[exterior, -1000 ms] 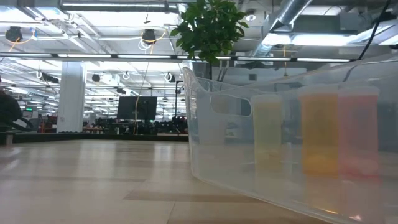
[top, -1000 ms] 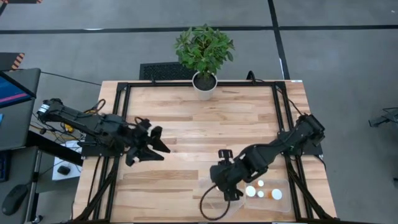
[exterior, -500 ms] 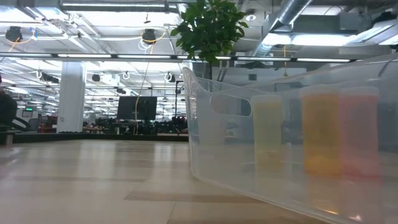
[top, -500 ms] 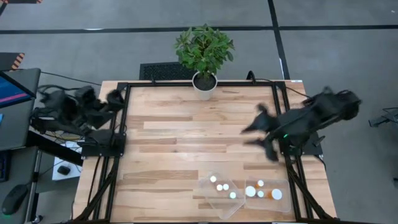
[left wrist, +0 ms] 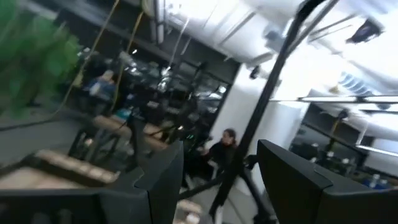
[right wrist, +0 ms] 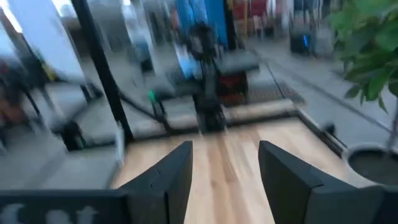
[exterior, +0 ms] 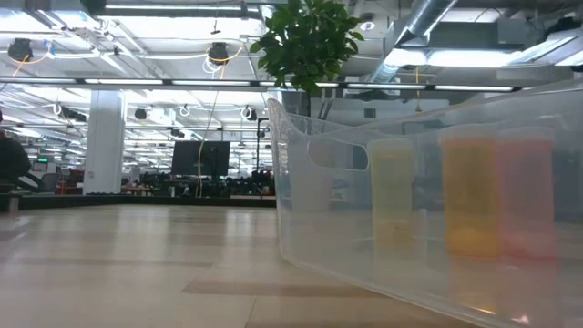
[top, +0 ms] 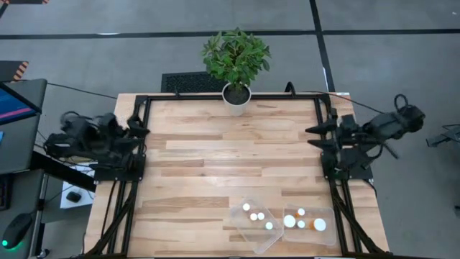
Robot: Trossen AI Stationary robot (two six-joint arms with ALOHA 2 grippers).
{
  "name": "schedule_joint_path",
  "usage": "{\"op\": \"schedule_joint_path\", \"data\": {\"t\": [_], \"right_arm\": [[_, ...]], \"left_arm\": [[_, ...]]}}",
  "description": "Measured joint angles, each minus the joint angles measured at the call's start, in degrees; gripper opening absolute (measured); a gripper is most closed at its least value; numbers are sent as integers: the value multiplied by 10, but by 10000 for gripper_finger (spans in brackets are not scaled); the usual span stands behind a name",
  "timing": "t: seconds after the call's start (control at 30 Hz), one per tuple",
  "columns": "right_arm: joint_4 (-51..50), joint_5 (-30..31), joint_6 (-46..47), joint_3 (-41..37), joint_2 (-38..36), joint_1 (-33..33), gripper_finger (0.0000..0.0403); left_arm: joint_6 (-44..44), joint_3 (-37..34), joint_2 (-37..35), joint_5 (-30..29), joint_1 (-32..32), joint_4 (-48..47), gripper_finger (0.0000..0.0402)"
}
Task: Pick and place medicine bottles into bin by pill shape (circle, oval)
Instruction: Return to Home Position
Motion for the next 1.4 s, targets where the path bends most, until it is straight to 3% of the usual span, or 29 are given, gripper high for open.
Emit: {"op": "schedule_joint_path", "data": {"t": [0.1,0.3,0.57,0.7,0.87,1.13,1.27,1.4], "right_arm": [[111,1,1,-117,-85,0,193],[198,0,54,-281,-200,0,188],[301,0,77,-429,-268,0,192],[349,-17,75,-491,-284,1,193],[478,-28,1,-557,-314,0,188],[419,-25,-47,-557,-316,-5,191],[349,-4,-26,-557,-316,-5,189],[341,17,-32,-557,-309,-6,186]], "left_arm": [[-15,-71,-33,1,0,29,198],[-50,-206,-78,56,0,179,198],[-56,-314,-76,108,0,325,198],[-37,-314,-77,162,0,309,198],[-13,-315,-77,178,0,325,198],[22,-315,-77,153,0,234,198],[44,-315,-77,117,0,175,198],[40,-315,-77,56,0,100,198]]}}
